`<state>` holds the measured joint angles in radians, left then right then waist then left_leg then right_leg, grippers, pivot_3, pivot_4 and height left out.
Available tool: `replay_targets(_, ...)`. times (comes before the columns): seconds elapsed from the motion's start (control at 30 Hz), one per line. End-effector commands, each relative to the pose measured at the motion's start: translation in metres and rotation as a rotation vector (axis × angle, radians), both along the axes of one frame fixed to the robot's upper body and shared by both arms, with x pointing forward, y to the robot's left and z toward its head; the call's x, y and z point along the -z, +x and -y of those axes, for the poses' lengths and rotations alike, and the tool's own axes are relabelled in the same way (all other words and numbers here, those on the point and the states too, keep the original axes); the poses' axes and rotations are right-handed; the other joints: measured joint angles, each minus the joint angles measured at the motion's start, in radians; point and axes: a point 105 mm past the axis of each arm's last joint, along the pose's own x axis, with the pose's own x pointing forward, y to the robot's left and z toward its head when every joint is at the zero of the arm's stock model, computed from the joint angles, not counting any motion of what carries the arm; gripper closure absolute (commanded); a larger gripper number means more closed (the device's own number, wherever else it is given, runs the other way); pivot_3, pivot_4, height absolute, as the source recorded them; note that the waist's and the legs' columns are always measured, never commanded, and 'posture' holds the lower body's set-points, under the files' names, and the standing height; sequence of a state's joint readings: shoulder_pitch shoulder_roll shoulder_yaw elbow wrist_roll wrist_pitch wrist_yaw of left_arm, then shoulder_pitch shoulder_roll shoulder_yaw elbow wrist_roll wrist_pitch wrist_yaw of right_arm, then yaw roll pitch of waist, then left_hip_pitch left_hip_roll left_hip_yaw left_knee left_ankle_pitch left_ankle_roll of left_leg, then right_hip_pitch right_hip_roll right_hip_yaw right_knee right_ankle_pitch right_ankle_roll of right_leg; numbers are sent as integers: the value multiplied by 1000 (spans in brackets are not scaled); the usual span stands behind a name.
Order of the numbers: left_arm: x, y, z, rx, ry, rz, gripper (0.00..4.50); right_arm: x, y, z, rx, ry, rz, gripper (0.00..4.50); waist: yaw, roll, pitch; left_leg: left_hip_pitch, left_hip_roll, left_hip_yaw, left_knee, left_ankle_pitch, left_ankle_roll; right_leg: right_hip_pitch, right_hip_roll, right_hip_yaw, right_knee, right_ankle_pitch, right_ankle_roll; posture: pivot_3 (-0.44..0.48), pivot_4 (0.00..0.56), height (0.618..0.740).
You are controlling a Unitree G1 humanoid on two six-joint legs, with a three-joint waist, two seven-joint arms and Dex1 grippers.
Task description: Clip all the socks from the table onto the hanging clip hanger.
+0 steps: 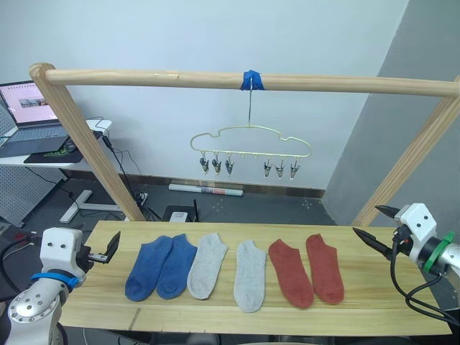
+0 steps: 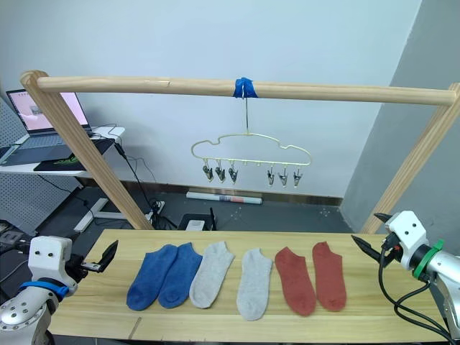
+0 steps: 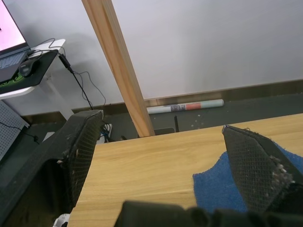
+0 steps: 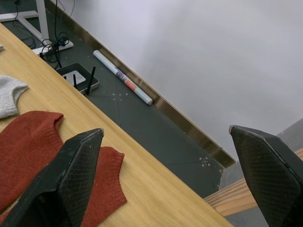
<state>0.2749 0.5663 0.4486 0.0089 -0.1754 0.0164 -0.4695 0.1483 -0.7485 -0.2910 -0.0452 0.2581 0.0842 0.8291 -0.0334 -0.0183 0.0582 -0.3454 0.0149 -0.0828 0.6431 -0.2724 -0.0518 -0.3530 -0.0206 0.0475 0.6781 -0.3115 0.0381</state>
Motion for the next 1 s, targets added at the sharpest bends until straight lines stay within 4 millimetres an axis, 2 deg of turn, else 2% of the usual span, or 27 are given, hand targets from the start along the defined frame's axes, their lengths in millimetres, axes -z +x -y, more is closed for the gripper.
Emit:
replay_targets(0.03,-15,4,-2,1,5,42,0,-17,2,-5,-27,-17,52,27,0,0,0,0,0,0,0,0,0,0,0,0,0,0,0,-55,0,740)
replay_targets(0.1,-17,4,-4,-11,-10,31,0,-18,2,-8,-31,-16,54,27,0,1,0,0,0,0,0,0,0,0,0,0,0,0,0,-55,0,740)
replay_targets(0.2,-24,5,5,65,-27,44,0,-18,1,-9,-31,-13,53,27,-1,0,1,0,0,0,0,0,0,0,0,0,0,0,0,-55,0,740)
replay_targets(0.33,-36,2,4,108,26,113,0,-17,1,-10,-34,-12,46,27,-1,0,1,0,0,0,0,0,0,0,0,0,0,0,0,-56,0,740)
replay_targets(0.77,-34,3,11,119,-58,131,0,-17,1,-10,-34,-12,50,27,-1,1,2,0,0,0,0,0,0,0,0,0,-1,0,0,-57,0,740)
replay_targets(0.87,-29,3,18,169,-52,88,0,-17,1,-8,-29,-14,50,27,-2,1,2,0,0,0,0,0,0,0,0,0,-1,0,0,-70,0,740)
replay_targets(1.0,-27,7,18,138,-75,89,0,-17,1,-6,-25,-13,51,27,-3,1,3,0,0,1,0,0,0,0,0,0,-1,0,0,-75,0,740)
